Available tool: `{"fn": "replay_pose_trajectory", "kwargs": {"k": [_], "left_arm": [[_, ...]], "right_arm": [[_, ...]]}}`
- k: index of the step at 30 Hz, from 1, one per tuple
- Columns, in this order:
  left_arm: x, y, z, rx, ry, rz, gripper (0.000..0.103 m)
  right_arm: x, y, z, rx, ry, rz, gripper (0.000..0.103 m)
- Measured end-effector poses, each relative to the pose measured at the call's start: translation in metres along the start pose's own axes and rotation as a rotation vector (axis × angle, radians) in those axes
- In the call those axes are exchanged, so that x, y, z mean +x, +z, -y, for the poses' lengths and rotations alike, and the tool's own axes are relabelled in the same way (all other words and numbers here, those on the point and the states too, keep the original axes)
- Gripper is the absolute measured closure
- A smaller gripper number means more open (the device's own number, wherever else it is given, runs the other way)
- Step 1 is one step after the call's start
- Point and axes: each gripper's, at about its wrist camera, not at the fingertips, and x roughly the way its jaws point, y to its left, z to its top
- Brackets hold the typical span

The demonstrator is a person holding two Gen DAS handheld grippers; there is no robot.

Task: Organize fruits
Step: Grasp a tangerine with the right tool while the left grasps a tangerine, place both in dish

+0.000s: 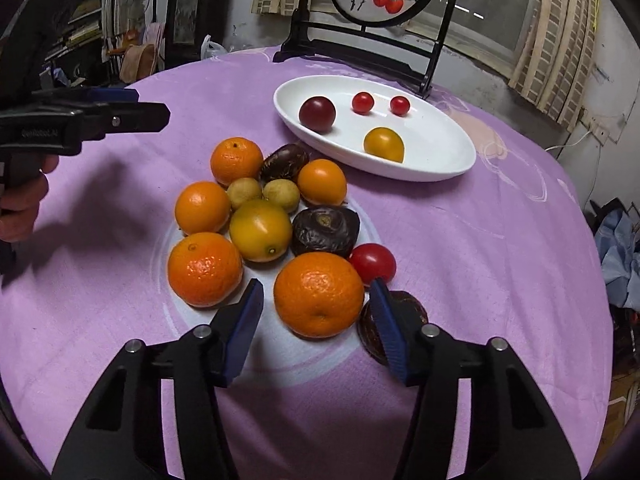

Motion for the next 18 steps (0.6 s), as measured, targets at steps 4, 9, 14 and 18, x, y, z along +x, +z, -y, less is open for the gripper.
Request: {"fn": "replay_pose_trajectory", "kwargs": {"k": [4,9,14,18], "left_arm": [[-0.001,0.0,0.004,0.013,-0.002,0.005,0.004],[0.0,-0.001,0.01,0.036,-0.05,-0.018,0.004],[-0.013,-0.012,0.043,0.202,-0.26,-0.026,0.01],[-0.018,-0.031,0.077,0.378,-0.343,-0.048,0.031]], "right_arm": [[0.003,-0.001,-0.009,-0.049,-0.043,0.005,0.053],[0.001,0.0,0.003,0.014,-0.006,0.005,0.058],[-0.017,0.003,0.041,0.241,0.093,0.089,0.058],[-0.024,0.001,0.062,0.356,0.125,0.119,0.057]]}}
